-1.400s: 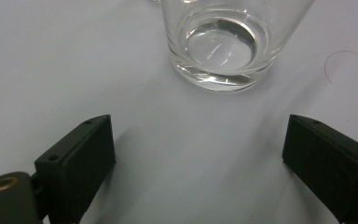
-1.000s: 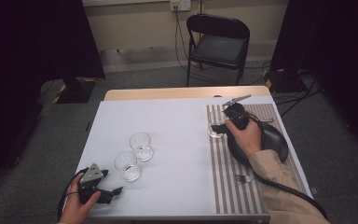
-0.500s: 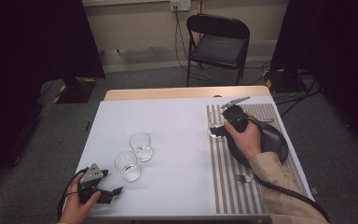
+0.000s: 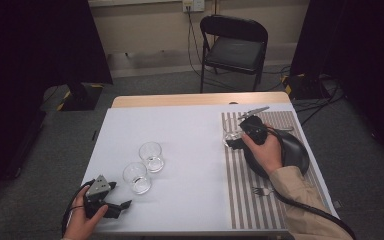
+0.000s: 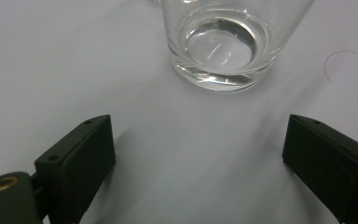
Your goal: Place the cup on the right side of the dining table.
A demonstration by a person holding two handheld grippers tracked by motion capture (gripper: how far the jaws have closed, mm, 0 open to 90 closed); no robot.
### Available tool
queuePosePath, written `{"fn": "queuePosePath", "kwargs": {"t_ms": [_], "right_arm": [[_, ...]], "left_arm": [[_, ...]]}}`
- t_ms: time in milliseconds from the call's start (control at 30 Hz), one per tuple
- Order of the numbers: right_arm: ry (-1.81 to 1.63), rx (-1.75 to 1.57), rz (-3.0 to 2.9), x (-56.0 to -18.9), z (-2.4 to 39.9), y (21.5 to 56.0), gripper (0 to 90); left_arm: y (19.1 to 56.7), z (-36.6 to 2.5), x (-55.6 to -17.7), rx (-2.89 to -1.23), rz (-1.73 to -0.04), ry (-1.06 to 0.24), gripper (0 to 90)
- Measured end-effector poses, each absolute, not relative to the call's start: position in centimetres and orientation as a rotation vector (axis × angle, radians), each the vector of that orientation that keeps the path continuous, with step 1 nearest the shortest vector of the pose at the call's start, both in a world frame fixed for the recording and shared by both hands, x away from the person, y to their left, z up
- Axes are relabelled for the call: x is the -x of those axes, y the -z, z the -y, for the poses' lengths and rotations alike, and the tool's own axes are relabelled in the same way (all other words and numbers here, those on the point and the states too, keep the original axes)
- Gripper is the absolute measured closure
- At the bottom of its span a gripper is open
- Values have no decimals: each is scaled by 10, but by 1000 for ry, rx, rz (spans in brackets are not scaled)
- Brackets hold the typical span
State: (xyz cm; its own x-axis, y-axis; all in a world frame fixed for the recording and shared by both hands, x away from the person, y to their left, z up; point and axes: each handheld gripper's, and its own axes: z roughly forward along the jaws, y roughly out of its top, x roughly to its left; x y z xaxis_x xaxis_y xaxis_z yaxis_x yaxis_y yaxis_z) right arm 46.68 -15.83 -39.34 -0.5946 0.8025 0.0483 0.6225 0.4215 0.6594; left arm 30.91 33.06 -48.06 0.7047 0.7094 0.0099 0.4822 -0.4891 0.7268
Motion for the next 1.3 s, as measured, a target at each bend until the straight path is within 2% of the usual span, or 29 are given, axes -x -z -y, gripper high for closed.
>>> {"fn": "queuePosePath", "kwargs": {"t_ms": [1300], "right_arm": [[-1007, -1194, -2468, -447, 149, 401, 139]], "left_arm": [[481, -331, -309, -2184, -904, -402, 83]]}}
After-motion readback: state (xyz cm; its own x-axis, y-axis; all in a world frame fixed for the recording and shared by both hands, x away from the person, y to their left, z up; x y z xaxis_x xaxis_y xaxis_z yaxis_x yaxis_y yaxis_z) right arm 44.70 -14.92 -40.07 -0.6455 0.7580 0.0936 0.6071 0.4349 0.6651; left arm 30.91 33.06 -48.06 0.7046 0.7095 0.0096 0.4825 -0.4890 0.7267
